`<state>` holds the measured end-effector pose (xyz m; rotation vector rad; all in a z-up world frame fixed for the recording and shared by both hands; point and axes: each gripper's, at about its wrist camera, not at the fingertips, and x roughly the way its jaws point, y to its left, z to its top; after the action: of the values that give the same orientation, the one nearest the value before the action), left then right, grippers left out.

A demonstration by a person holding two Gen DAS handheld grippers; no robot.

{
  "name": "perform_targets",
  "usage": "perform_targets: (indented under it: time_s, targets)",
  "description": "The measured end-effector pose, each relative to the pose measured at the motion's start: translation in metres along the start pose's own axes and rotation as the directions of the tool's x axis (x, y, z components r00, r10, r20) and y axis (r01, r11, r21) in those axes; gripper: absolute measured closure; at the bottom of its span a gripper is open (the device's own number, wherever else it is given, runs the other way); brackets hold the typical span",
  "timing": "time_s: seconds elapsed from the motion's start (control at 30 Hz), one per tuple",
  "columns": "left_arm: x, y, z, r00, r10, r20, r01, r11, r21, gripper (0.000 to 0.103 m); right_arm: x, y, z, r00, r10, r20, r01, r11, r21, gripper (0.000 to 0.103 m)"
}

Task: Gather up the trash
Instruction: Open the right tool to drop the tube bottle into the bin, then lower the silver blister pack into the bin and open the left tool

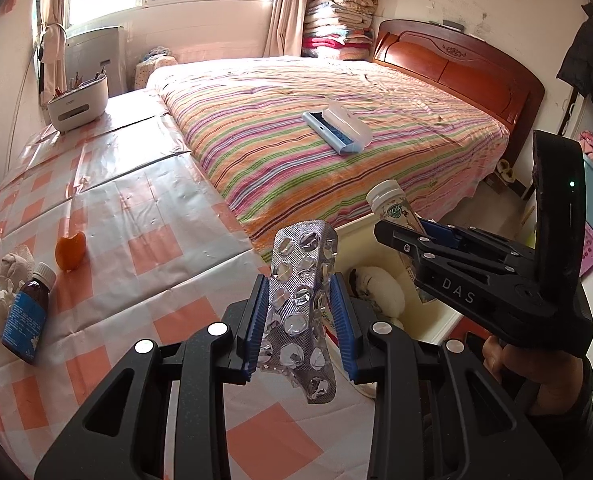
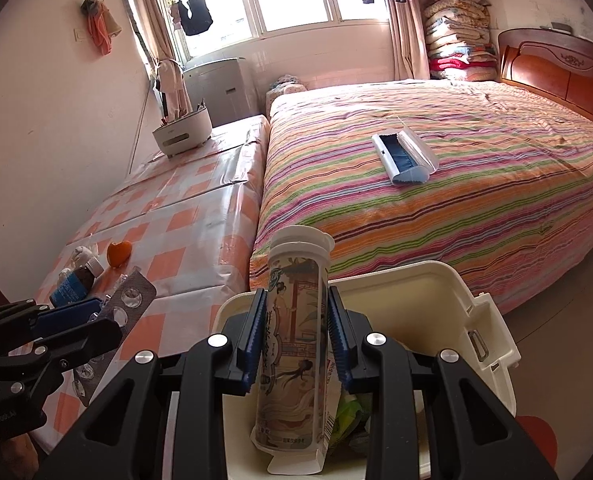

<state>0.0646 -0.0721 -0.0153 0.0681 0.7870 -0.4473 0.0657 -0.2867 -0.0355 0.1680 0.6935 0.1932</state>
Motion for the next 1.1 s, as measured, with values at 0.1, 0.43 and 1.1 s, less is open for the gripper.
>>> perform_targets:
  time_s: [0.1, 0.43, 1.1]
  targets:
    - [0.003, -0.005, 0.001, 1.0, -0.004, -0.005, 0.004, 1.0, 0.01, 0.072, -0.001, -0.006, 0.0, 1.0, -0.001, 0.0, 0.001, 1.0, 0.018, 0.073]
    - [0.012, -0.021, 0.003, 1.0, -0.019, -0.02, 0.02, 0.999, 0.034, 0.072, -0.008, -0.023, 0.0, 1.0, -0.002, 0.028, 0.0, 0.996, 0.094, 0.053]
    - [0.037, -0.04, 0.011, 0.997, -0.052, -0.058, 0.055, 0.997, 0.049, 0.072, -0.023, -0.053, 0.006, 0.995, -0.051, 0.089, 0.033, 0.98, 0.196, 0.043]
